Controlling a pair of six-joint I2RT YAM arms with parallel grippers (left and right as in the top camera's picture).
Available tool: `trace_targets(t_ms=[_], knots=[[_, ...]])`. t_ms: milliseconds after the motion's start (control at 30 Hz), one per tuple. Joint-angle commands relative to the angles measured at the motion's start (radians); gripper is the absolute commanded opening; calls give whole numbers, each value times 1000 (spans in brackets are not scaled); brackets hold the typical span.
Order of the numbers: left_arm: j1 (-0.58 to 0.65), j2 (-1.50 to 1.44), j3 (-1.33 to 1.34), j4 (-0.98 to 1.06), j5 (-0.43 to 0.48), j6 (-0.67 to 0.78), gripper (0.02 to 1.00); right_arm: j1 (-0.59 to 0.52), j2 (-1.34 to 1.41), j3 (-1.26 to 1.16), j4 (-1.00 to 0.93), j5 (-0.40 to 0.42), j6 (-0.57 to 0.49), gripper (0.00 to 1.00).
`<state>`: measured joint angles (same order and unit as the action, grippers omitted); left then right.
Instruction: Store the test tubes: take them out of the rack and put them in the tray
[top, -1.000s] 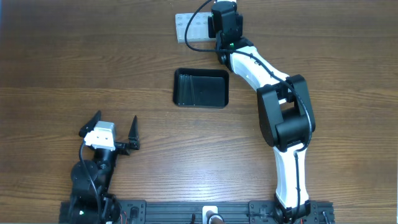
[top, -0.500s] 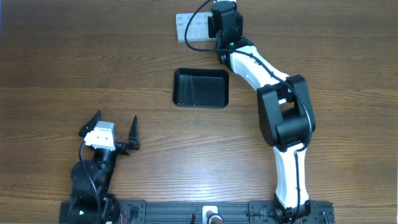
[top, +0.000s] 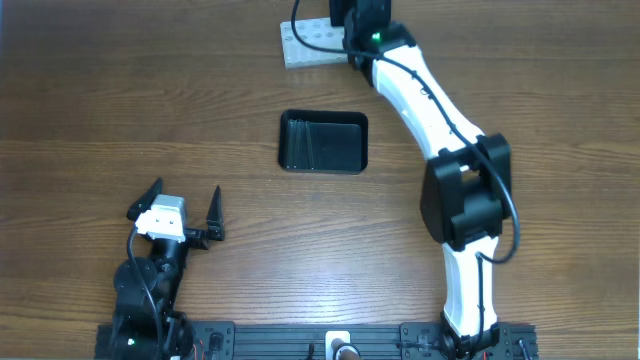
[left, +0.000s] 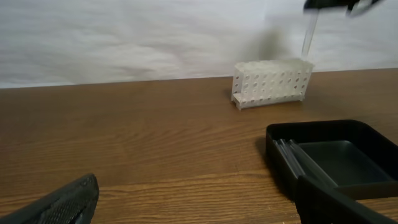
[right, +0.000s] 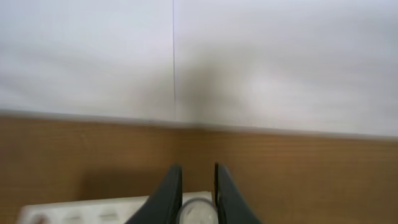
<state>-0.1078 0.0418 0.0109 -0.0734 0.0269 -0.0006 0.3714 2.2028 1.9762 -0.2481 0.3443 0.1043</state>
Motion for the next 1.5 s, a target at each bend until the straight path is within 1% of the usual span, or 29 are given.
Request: trace_targets(t_ms=[33,133,233,300,467,567,633,733,967,1033,1200,1500], knots=[[6,-8,-5,-3,10,-7,998,15,-141,103,-65,9,23,34],[6,-8,-5,-3,10,-7,1000,21,-194,112,-167,-21,55,49],[6,-8,-5,-3,10,-7,1000,31,-235,112,-344,-81,109,47],[6,-8,-5,-3,10,-7,1000,37,-242,112,-473,-154,151,27],[6,-8,-5,-3,10,-7,1000,58,-214,89,-703,-322,154,12],[6,-8,-5,-3,10,-7,1000,78,-193,39,-748,-387,154,12],[6,-8,-5,-3,10,-7,1000,91,-188,-9,-740,-410,154,12],[6,-8,-5,-3,10,-7,998,109,-188,-109,-704,-411,158,9],[6,-8,-5,-3,10,-7,1000,113,-188,-309,-570,-410,248,9],[6,-8,-5,-3,10,-7,1000,113,-188,-354,-517,-397,270,9],[6,-8,-5,-3,10,-7,998,113,-188,-418,-432,-341,312,12],[6,-8,-5,-3,10,-7,1000,112,-188,-466,-422,-313,338,9]])
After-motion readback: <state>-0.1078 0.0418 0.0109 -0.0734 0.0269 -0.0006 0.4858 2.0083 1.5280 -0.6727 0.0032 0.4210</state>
